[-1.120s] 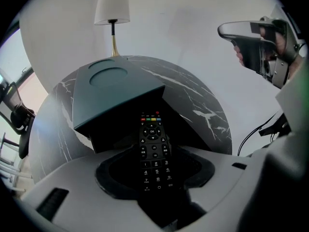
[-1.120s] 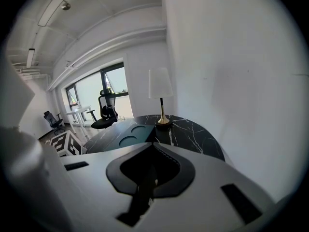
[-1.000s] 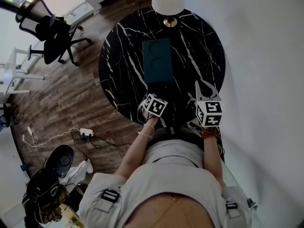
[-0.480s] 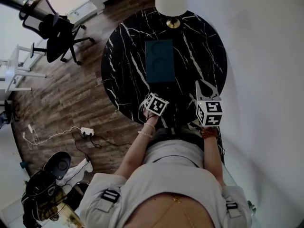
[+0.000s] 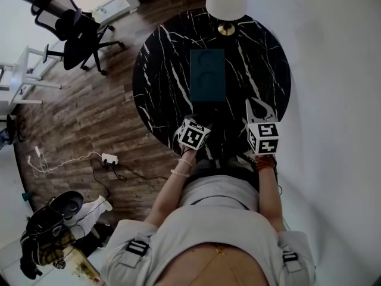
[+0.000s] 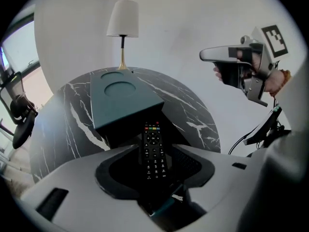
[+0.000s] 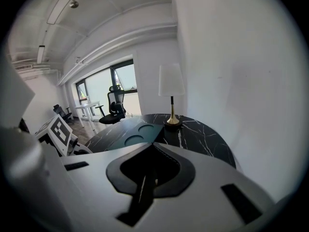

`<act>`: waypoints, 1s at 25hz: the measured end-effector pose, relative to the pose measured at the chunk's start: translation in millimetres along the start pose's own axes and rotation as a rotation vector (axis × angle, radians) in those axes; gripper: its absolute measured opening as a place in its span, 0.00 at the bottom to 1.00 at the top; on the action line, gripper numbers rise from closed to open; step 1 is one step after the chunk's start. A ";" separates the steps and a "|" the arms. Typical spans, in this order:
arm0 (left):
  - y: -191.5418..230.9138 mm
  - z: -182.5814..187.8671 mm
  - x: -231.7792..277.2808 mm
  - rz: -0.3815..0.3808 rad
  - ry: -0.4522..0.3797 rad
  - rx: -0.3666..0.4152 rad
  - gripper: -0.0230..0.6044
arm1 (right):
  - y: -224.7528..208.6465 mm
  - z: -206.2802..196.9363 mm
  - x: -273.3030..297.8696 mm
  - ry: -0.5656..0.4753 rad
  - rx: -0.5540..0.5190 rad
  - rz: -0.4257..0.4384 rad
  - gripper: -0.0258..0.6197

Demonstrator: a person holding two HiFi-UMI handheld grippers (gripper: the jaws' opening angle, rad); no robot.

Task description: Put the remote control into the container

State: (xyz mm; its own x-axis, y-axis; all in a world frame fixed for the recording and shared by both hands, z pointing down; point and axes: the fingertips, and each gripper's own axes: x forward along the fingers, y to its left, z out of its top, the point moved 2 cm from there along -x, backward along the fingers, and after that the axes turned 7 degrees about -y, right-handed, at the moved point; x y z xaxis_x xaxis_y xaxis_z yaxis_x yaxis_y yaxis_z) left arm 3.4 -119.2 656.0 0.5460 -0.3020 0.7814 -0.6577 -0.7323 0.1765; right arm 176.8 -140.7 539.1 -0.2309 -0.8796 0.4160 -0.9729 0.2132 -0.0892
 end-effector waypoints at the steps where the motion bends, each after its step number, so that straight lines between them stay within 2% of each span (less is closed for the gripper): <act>1: -0.3 -0.3 -2.3 -0.006 -0.014 -0.011 0.39 | 2.5 -0.6 3.7 0.005 -0.012 0.019 0.06; 6: 3.8 -3.2 -19.2 0.003 -0.050 -0.030 0.39 | 22.8 -3.6 23.7 0.027 -0.086 0.134 0.06; 15: 10.6 -6.4 -49.7 0.025 -0.125 -0.013 0.05 | 53.2 -28.6 54.9 0.149 -0.161 0.295 0.06; 21: 5.2 -21.6 -58.6 -0.027 -0.119 -0.024 0.05 | 62.5 -43.2 71.8 0.204 -0.311 0.341 0.06; 25: -3.4 -33.5 -64.7 -0.070 -0.105 -0.002 0.05 | 71.4 -56.7 82.5 0.249 -0.352 0.347 0.06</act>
State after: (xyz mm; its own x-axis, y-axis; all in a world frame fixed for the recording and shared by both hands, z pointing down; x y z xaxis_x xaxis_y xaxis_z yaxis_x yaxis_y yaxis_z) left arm -47.1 -76.8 624.9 0.6419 -0.3126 0.7002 -0.6171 -0.7527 0.2296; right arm 88.9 -173.9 618.4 -0.4861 -0.6147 0.6212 -0.7684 0.6393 0.0312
